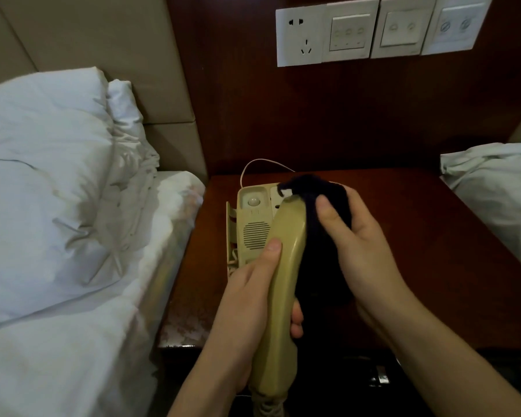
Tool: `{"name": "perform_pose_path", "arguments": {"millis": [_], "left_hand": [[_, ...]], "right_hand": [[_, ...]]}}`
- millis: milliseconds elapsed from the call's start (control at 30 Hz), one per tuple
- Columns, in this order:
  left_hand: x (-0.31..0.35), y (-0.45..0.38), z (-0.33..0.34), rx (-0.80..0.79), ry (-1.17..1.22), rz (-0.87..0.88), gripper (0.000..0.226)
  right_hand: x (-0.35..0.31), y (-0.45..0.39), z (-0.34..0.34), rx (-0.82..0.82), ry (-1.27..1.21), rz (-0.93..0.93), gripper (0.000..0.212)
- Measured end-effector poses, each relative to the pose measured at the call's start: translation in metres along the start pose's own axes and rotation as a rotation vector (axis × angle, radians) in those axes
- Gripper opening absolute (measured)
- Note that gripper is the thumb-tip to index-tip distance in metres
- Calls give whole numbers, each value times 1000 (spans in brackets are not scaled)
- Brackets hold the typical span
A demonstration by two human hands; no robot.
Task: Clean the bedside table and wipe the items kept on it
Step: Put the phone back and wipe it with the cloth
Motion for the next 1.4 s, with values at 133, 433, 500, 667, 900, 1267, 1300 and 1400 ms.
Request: {"name": "perform_pose_path", "arguments": {"millis": [133, 433, 500, 667, 900, 1267, 1300, 1400], "left_hand": [[-2, 1, 0, -15, -6, 17, 59], [2, 1, 4, -70, -12, 59, 61], [4, 1, 4, -78, -51, 90, 58], [13, -2, -5, -20, -132, 272, 46], [15, 8, -1, -32, -378, 447, 31], [17, 15, 2, 68, -921, 784, 35], [18, 17, 6, 105, -1001, 833, 37], [21, 21, 11, 234, -1158, 902, 46]], "right_hand": [[5, 6, -4, 7, 2, 18, 33], [3, 3, 0, -22, -126, 142, 38], [0, 2, -3, -4, -110, 132, 29], [-8, 8, 1, -17, 48, 1, 32], [-29, 7, -8, -23, 327, -103, 24], [-34, 4, -25, -292, 147, 430, 27], [-33, 3, -26, -261, 248, 411, 28], [-30, 3, -27, -157, 428, 380, 22]]}}
Point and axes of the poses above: each hand's wrist, its own y-axis away from the middle knuckle, its own z-axis out of the palm, x = y × z, the point moved 6 cm from there along -y, towards the middle knuckle, and after that the axes turned 9 degrees about -y, right-handed, at the moved point
